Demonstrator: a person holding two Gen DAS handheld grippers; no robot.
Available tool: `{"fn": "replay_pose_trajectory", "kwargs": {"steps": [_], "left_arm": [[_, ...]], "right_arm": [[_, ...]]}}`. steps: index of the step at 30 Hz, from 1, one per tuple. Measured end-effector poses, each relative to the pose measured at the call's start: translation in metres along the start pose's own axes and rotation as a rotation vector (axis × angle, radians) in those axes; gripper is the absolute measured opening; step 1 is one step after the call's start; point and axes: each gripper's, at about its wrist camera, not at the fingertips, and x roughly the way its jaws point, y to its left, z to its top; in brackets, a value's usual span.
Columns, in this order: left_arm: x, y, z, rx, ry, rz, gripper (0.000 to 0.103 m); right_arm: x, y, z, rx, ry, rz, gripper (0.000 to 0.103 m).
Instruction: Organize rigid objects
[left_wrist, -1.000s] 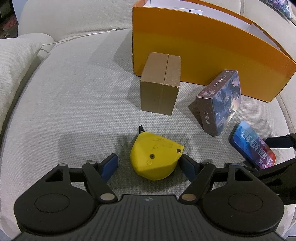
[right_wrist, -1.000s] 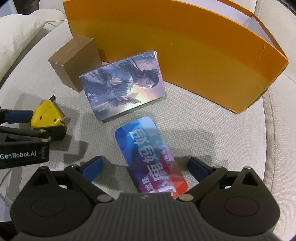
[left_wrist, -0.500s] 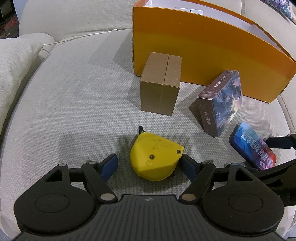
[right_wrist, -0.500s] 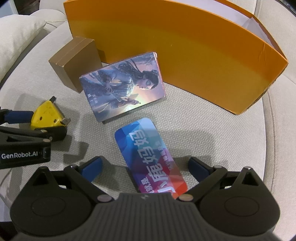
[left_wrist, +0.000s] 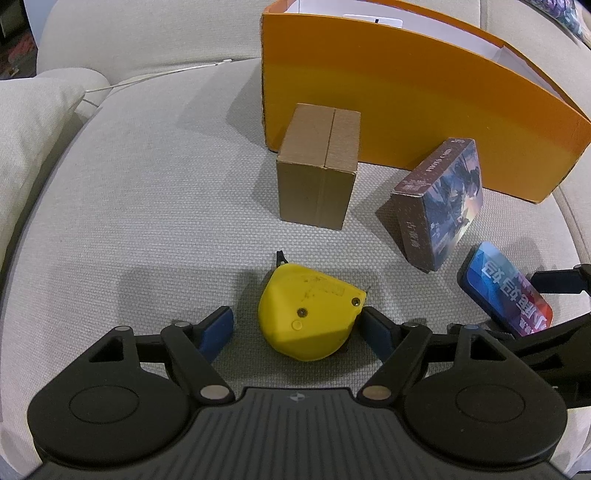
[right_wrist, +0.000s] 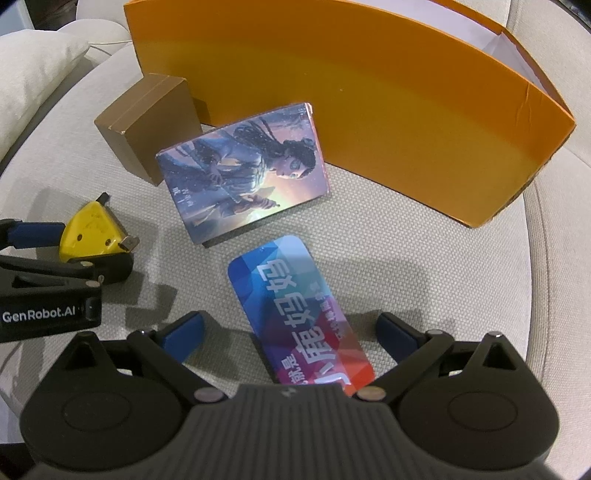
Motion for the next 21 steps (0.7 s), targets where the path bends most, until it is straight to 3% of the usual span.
{"fn": "replay_pose_trajectory", "kwargs": {"steps": [21], "left_arm": [[-0.0003, -0.0006, -0.0014, 0.004, -0.004, 0.001, 0.093]], "right_arm": [[-0.0005, 0.0008, -0.0002, -0.003, 0.003, -0.002, 0.1]]}}
